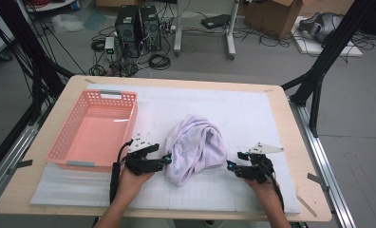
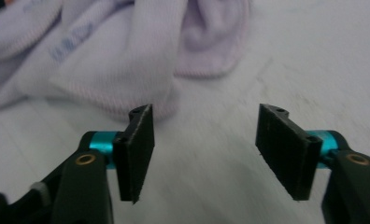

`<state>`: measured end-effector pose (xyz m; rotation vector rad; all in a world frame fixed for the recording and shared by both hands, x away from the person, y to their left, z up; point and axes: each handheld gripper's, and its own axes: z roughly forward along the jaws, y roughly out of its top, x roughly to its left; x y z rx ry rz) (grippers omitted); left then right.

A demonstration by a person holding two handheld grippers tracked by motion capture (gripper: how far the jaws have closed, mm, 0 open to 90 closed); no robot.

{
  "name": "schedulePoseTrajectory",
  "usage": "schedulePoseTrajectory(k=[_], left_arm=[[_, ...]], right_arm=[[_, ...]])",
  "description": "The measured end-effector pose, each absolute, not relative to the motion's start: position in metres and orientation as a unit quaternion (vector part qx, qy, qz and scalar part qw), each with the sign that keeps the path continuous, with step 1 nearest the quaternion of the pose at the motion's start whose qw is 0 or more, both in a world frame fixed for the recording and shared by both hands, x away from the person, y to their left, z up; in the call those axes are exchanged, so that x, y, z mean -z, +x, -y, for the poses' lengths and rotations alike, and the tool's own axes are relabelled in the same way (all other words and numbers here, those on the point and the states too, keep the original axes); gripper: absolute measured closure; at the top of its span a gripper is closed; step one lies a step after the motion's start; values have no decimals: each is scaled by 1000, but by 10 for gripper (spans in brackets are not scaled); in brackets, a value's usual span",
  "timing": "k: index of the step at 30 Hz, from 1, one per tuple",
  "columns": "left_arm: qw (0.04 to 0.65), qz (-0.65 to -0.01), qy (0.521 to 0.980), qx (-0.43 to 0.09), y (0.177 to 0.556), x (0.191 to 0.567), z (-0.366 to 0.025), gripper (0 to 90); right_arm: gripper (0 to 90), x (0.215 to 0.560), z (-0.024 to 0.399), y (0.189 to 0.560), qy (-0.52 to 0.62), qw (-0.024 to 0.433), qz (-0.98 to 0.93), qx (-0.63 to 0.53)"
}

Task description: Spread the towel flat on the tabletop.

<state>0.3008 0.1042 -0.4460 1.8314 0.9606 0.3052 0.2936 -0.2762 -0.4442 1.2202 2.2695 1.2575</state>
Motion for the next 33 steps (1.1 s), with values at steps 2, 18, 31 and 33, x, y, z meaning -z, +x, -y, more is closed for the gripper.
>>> schedulePoseTrajectory(k=[2, 18, 31, 33], left_arm=[[489, -393, 769, -118, 303, 449, -102, 400], [509, -386, 759, -127, 298, 443, -114, 783], [521, -385, 749, -138, 295, 439, -120, 790], [524, -387, 746, -140, 295, 438, -120, 791]], right_arm=[[421, 445, 264, 301, 421, 126, -789, -429], [846, 441, 249, 291, 347, 151, -846, -376], [851, 430, 334, 218, 394, 192, -839, -322], [850, 429, 343, 207, 396, 192, -840, -316]])
